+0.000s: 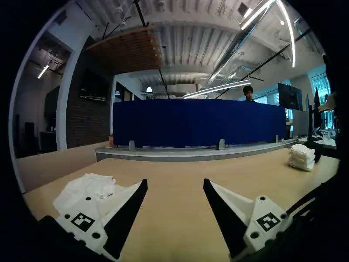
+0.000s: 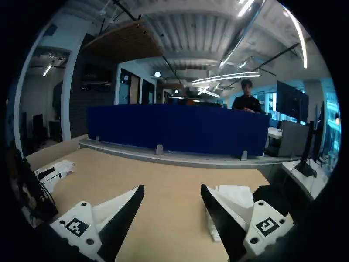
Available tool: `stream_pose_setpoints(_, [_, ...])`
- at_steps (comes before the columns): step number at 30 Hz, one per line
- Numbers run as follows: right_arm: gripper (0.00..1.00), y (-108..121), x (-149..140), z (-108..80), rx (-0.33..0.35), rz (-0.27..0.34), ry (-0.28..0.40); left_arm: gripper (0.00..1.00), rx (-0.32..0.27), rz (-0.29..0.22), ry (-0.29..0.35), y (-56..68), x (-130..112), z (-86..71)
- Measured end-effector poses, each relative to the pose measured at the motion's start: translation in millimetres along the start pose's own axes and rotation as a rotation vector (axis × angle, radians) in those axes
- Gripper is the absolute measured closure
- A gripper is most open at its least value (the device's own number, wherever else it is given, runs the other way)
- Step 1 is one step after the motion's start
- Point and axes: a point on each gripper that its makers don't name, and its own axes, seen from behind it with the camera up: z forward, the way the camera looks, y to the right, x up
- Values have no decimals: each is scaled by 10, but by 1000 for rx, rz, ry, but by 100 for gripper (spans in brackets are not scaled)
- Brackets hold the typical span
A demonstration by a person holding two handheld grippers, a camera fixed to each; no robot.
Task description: Fold towel
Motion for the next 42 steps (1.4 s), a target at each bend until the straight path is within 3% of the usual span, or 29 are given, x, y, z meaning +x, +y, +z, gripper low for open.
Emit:
stream_pose_setpoints(11, [0,165,-106,161,-40,35,37,5,0,0,0,4,-7,-5])
stream_pose_setpoints(24, [0,605,-387,310,-156,122,86,5,0,0,0,-4,-7,0])
stream_pose_setpoints(35, [0,591,-1116,380,-189,91,66,5,0,0,0,-12,-8,0])
stream_pose_setpoints(42, [0,573,-1240,421,-189,121,104,5,0,0,0,-16,-6,9])
